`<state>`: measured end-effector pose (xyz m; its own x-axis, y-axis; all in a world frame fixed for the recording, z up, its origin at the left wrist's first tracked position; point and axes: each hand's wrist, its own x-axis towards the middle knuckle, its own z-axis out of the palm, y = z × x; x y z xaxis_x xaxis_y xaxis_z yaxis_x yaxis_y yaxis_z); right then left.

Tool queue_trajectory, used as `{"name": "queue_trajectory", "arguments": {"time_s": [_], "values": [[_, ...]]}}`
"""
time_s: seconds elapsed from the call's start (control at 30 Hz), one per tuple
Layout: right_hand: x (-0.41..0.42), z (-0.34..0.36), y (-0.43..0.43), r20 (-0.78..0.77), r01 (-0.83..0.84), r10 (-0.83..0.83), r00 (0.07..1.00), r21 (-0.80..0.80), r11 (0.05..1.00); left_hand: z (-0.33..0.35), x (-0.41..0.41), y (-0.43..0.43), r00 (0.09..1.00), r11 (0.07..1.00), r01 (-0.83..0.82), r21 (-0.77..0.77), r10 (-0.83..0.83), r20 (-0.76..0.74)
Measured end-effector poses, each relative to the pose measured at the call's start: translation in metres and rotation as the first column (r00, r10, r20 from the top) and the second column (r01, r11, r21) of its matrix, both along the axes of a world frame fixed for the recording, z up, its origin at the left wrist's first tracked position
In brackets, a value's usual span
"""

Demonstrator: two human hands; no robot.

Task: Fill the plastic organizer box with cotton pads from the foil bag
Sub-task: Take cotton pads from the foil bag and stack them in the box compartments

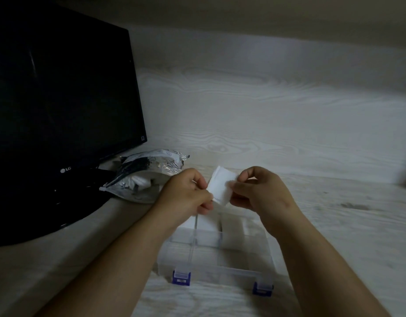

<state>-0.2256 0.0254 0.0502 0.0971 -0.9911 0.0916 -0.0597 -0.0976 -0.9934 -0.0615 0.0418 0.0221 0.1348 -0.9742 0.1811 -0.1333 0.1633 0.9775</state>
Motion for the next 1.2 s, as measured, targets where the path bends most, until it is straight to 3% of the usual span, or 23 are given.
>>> {"name": "queue_trajectory", "arguments": {"time_s": [0.13, 0.3, 0.53, 0.7, 0.93, 1.2], "values": [[-0.005, 0.001, -0.002, -0.054, 0.024, -0.023, 0.998, 0.003, 1.0, 0.003, -0.005, 0.004, 0.991, 0.998, 0.069, -0.004, -0.068, 0.115], [-0.009, 0.0, -0.005, -0.196, 0.008, -0.006, 0.981, 0.008, 1.0, -0.003, -0.004, 0.0, 0.975, 0.992, 0.015, -0.124, 0.014, 0.223], [-0.013, 0.002, -0.003, -0.254, -0.025, 0.037, 0.966, 0.049, 0.998, -0.003, -0.004, 0.001, 0.981, 0.992, 0.116, -0.054, -0.105, 0.165], [-0.017, 0.005, -0.002, -0.439, 0.019, 0.011, 0.899, 0.063, 0.998, -0.008, 0.0, -0.002, 0.878, 0.98, 0.187, -0.067, -0.136, 0.459], [-0.014, 0.01, -0.002, -0.583, -0.001, 0.113, 0.805, 0.188, 0.982, -0.01, -0.003, 0.001, 0.784, 0.971, 0.236, -0.033, -0.17, 0.597], [-0.012, 0.006, -0.001, -0.699, -0.046, 0.213, 0.683, 0.25, 0.967, -0.015, -0.004, -0.001, 0.59, 0.95, 0.313, 0.017, -0.208, 0.78]]}}
